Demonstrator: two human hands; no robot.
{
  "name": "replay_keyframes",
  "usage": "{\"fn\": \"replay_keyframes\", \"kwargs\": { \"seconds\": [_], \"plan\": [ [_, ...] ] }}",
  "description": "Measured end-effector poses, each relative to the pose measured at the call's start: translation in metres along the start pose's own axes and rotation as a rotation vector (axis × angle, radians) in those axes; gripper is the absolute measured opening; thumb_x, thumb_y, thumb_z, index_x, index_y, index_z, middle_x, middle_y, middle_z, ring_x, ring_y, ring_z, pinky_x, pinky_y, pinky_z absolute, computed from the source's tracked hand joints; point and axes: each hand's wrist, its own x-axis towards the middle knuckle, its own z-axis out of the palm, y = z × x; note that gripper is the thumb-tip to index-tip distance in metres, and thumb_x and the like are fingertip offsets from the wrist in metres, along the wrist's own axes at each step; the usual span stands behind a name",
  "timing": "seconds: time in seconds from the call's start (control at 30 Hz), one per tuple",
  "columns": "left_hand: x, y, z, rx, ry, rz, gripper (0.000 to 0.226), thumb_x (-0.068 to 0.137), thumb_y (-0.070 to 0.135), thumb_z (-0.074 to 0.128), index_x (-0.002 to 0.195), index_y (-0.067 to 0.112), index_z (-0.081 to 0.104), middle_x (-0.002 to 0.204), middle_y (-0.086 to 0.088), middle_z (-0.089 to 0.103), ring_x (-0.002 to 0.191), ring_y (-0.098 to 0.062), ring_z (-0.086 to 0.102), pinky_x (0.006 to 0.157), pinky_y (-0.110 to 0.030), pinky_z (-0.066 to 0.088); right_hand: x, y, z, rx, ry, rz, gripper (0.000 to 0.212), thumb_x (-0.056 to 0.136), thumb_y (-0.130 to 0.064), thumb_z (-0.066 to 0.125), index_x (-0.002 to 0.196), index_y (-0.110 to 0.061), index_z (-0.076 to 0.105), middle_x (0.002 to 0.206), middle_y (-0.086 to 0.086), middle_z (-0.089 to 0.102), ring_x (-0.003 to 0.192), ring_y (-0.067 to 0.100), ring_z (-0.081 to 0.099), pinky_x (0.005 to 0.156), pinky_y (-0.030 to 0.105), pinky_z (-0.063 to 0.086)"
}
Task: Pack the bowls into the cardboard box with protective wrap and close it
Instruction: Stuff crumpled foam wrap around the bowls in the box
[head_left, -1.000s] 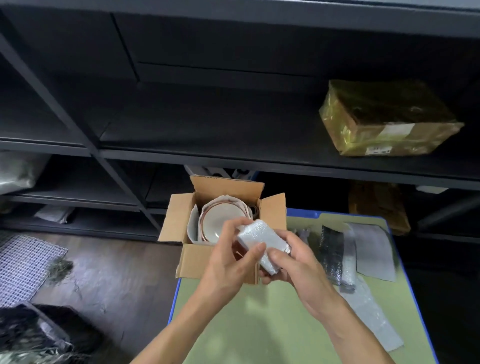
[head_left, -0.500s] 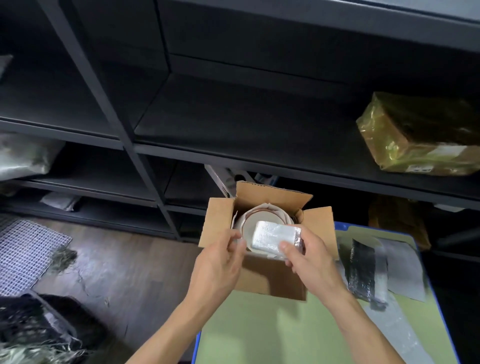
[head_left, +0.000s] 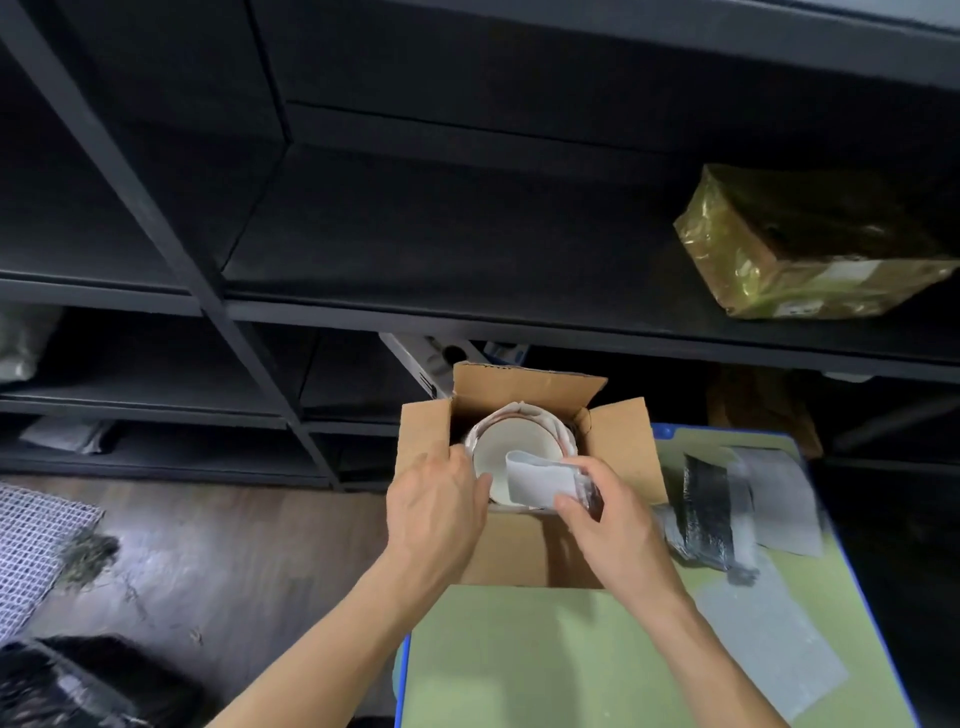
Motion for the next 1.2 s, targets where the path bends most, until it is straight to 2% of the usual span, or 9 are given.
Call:
{"fn": "replay_keyframes", "kwargs": {
  "seconds": [0.1, 0.2, 0.27, 0.4, 0.57, 0.67, 0.8, 1.03, 1.2],
  "plan": [
    [0.016, 0.007, -0.004, 0.06, 0.014, 0.026, 0.011, 0.092, 0.032, 0.063, 0.089, 0.022, 0.06, 0.083, 0.002, 0.064, 0.073, -0.02, 0.063, 0.052, -0.028, 0.033, -0.001, 0.002, -0.002, 0.043, 0.02, -0.019, 0.032, 0.092, -0.021, 0.062, 0.114, -0.042, 0.056, 0.104, -0.02, 0.065, 0.093, -0.002, 0.058, 0.083, 0.029, 0.05],
    [0.025, 0.011, -0.002, 0.052, 0.012, 0.072, 0.015, 0.1, 0.022, 0.046, 0.11, 0.021, 0.058, 0.104, 0.001, 0.064, 0.093, -0.019, 0.062, 0.061, -0.029, 0.033, 0.005, -0.002, -0.005, 0.054, 0.041, -0.07, 0.033, 0.093, -0.017, 0.062, 0.115, -0.041, 0.056, 0.106, -0.022, 0.062, 0.096, -0.008, 0.055, 0.078, 0.015, 0.045],
    [0.021, 0.008, -0.001, 0.019, 0.035, 0.093, 0.018, 0.1, 0.022, 0.045, 0.111, 0.02, 0.059, 0.102, 0.002, 0.064, 0.091, -0.017, 0.059, 0.062, -0.028, 0.03, 0.013, -0.01, -0.007, 0.018, 0.071, -0.199, 0.036, 0.093, -0.009, 0.06, 0.116, -0.036, 0.06, 0.11, -0.02, 0.062, 0.098, -0.006, 0.056, 0.079, 0.009, 0.043],
    [0.01, -0.001, 0.011, -0.073, 0.095, 0.128, 0.028, 0.085, 0.016, 0.058, 0.112, 0.017, 0.063, 0.08, 0.003, 0.061, 0.072, -0.021, 0.054, 0.054, -0.03, 0.025, 0.041, -0.036, -0.007, -0.243, 0.124, -0.542, 0.041, 0.086, 0.005, 0.058, 0.116, -0.022, 0.066, 0.118, -0.012, 0.062, 0.108, 0.004, 0.055, 0.087, 0.021, 0.047],
    [0.007, -0.002, 0.017, -0.133, 0.089, 0.061, 0.053, 0.088, 0.014, 0.048, 0.14, 0.023, 0.045, 0.093, 0.004, 0.06, 0.083, -0.023, 0.049, 0.059, -0.031, 0.031, 0.09, -0.064, 0.014, -0.626, 0.019, -0.758, 0.045, 0.075, 0.009, 0.06, 0.105, -0.023, 0.068, 0.109, -0.011, 0.062, 0.101, 0.018, 0.053, 0.054, 0.032, 0.052],
    [0.006, -0.003, 0.021, -0.2, 0.093, 0.043, 0.062, 0.083, 0.01, 0.049, 0.143, 0.023, 0.045, 0.101, 0.005, 0.064, 0.089, -0.024, 0.052, 0.059, -0.031, 0.033, 0.105, -0.072, 0.025, -0.744, -0.067, -0.848, 0.038, 0.075, 0.008, 0.062, 0.098, -0.02, 0.071, 0.098, -0.007, 0.066, 0.097, 0.022, 0.053, 0.059, 0.035, 0.054],
    [0.006, -0.004, 0.024, -0.312, 0.13, -0.012, 0.051, 0.088, 0.013, 0.043, 0.135, 0.03, 0.049, 0.119, 0.009, 0.059, 0.088, -0.021, 0.042, 0.061, -0.028, 0.035, 0.11, -0.075, 0.038, -0.804, -0.08, -0.876, 0.031, 0.081, -0.002, 0.061, 0.102, -0.022, 0.073, 0.101, -0.006, 0.071, 0.099, 0.023, 0.052, 0.082, 0.035, 0.046],
    [0.004, -0.005, 0.027, -0.402, 0.128, -0.015, 0.048, 0.094, 0.012, 0.043, 0.137, 0.032, 0.047, 0.122, 0.015, 0.054, 0.082, -0.016, 0.029, 0.065, -0.022, 0.03, 0.102, -0.056, 0.048, -0.736, -0.049, -0.848, 0.048, 0.077, 0.004, 0.066, 0.117, -0.021, 0.065, 0.116, -0.006, 0.063, 0.103, 0.019, 0.056, 0.074, 0.033, 0.057],
    [0.001, -0.008, 0.031, -0.498, 0.138, -0.001, 0.05, 0.093, 0.01, 0.045, 0.137, 0.033, 0.047, 0.137, 0.018, 0.047, 0.083, -0.014, 0.03, 0.063, -0.025, 0.036, 0.099, -0.055, 0.045, -0.729, 0.065, -0.861, 0.037, 0.073, 0.004, 0.07, 0.105, -0.015, 0.072, 0.107, 0.002, 0.063, 0.093, 0.022, 0.058, 0.069, 0.027, 0.053]
  ]
}}
